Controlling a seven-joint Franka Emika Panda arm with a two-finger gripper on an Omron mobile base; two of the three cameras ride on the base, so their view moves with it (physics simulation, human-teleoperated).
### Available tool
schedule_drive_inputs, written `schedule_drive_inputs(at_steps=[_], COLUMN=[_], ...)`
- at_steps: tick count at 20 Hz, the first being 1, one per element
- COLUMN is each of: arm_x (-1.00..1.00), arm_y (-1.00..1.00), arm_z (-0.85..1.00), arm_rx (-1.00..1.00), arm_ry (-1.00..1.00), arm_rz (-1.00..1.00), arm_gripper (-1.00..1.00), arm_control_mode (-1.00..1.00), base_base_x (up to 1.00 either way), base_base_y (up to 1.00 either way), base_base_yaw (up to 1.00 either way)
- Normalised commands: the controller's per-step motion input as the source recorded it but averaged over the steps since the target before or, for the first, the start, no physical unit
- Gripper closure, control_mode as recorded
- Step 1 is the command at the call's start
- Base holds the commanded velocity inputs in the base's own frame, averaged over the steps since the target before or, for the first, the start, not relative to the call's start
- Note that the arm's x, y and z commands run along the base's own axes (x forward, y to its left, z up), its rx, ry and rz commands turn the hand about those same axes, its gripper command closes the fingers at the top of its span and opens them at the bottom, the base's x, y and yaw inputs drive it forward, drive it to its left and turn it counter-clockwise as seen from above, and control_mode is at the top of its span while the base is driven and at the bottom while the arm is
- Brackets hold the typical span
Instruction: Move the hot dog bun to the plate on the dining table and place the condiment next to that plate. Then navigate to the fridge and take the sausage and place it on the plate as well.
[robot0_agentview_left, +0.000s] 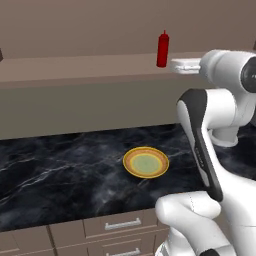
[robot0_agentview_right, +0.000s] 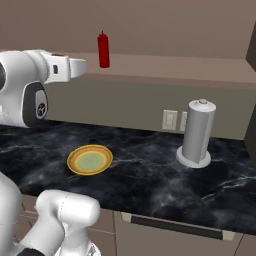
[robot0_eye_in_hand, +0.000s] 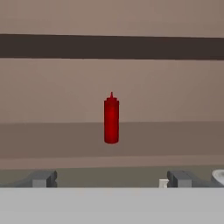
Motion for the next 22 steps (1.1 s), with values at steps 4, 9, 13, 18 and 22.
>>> schedule_drive_inputs(at_steps=[4,9,13,18,22], arm_x=[0.00,0.07,0.32,0.64,0.78], arm_y=[0.00,0.00,0.00,0.04,0.13], arm_z=[0.00,0.00,0.00,0.00,0.00], arm_rx=[0.00,0.00,0.00,0.00,0.00], arm_ry=[0.00,0.00,0.00,0.00,0.00], arm_rz=[0.00,0.00,0.00,0.00,0.00], arm_gripper=[-1.00,-1.00,-1.00,-1.00,-1.00], arm_control_mode=[-1.00,-1.00,-1.00,-1.00,-1.00], base_base_x=[0.00,0.00,0.00,0.00,0.00], base_base_y=[0.00,0.00,0.00,0.00,0.00], base_base_yaw=[0.00,0.00,0.00,0.00,0.00])
